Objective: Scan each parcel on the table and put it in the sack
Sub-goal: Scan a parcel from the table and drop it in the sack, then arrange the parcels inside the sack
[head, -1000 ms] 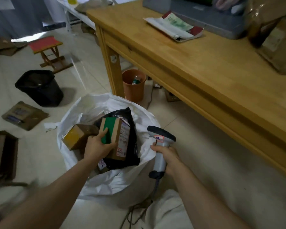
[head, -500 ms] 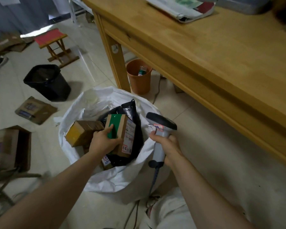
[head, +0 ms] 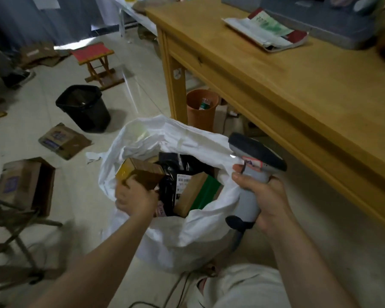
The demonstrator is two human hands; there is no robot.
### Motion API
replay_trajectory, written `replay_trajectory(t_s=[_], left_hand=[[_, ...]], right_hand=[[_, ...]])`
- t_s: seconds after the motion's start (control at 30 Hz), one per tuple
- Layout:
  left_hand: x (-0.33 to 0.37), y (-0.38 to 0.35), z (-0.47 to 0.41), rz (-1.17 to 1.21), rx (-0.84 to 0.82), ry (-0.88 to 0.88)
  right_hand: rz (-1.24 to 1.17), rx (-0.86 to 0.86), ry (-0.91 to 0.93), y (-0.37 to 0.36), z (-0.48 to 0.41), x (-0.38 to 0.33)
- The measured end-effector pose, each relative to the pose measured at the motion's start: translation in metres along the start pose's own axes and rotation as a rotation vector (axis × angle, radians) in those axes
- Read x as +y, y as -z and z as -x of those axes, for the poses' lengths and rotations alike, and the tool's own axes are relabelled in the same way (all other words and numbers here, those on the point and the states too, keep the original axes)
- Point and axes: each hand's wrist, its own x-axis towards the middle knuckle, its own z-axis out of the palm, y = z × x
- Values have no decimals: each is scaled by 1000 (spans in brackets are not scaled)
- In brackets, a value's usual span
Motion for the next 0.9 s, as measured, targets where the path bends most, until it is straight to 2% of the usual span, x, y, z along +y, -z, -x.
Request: replay_trajectory(t_s=[0.03, 0.1, 0.17, 0.2, 0.23, 0.3, 0.4, 0.5, 0.57, 0.63, 0.7, 0.8, 0.9], left_hand=[[-17, 2, -6, 92, -21, 208], [-48, -1, -17, 301, -194, 590], [-65, 0, -23, 596, -434, 725], [-67, 2, -25, 696, -487, 725], [-65, 4, -30, 701, -466, 700], [-51, 17, -37, 624, -365, 619], [-41, 58, -40, 695, -226, 515], [-83, 83, -15, 778, -192, 508], [-121, 83, 7, 789, -236, 606], [-147, 77, 17, 798, -371, 700], [-154, 66, 7, 819, -463, 685], [-113, 66, -14, 815, -370, 464], [-54, 90, -13, 788, -301, 204]], right_hand=[[-5, 28, -18, 1, 1, 3], [-8, 69, -34, 4, 3, 7], [13, 92, -31, 6, 6, 8], [22, 101, -25, 7, 7, 8], [25, 110, -18, 8, 7, 8], [30, 118, -28, 8, 7, 8], [41, 94, -70, -2, 10, 8], [23, 12, -61, -16, 19, 12], [26, -26, -64, -22, 27, 17], [77, -23, -49, -25, 34, 19], [145, 14, -35, -24, 41, 18], [197, 53, -25, -21, 51, 10], [134, 58, -32, -19, 65, 1]])
